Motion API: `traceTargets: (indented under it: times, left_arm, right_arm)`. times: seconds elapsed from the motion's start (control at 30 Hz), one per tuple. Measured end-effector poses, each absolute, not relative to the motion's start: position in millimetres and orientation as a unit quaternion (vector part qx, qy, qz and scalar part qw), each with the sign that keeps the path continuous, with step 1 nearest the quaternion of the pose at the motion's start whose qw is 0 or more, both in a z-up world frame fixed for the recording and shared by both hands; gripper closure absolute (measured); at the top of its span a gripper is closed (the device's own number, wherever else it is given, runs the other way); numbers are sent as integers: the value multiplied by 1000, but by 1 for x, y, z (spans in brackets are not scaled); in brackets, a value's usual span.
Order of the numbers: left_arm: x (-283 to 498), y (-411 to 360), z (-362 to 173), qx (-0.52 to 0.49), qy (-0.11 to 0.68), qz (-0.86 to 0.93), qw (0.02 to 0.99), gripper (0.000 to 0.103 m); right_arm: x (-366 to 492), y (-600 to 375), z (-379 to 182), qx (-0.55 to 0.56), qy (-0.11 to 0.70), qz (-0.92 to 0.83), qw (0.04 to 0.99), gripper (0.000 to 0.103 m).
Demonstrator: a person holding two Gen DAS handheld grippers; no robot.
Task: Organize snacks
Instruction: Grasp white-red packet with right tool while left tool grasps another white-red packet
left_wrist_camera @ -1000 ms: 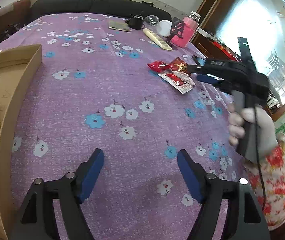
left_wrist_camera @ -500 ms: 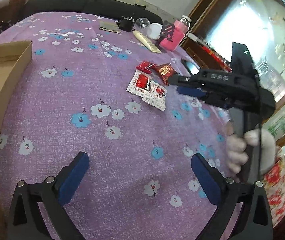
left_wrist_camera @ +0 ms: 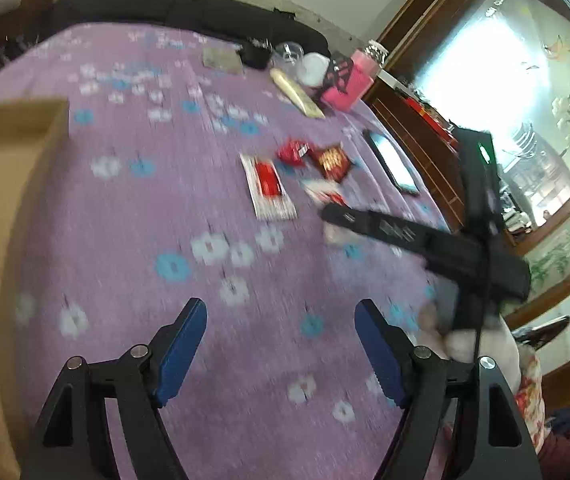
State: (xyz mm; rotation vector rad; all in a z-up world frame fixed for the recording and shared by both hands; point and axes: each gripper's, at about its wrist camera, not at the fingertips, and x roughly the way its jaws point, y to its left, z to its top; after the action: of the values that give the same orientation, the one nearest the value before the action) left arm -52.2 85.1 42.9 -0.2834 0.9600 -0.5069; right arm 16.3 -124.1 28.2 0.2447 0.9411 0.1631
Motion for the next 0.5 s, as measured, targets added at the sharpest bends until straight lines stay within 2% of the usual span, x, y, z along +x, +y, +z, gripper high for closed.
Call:
traceTargets:
  times: [0.17, 0.4, 0.43, 0.47, 0.5]
  left_arm:
    - [-11, 54, 48, -90, 464, -227, 852, 24]
    - [49, 11, 25, -16, 468, -181, 865, 25]
    - [56, 5, 20, 8, 469, -174, 866, 35]
    - [58, 0, 17, 29, 468, -169, 867, 41]
    - [59, -3, 18, 51, 458, -164, 872, 56]
  right_arm:
    - [12, -169, 29, 191, 410, 73, 889, 79]
    - [8, -174, 32, 209, 400, 86, 888, 79]
    - [6, -174, 32, 211, 400, 89, 888, 79]
    - [6, -174, 33, 213, 399, 91, 887, 79]
    - [6, -175, 33, 216, 399, 92, 887, 79]
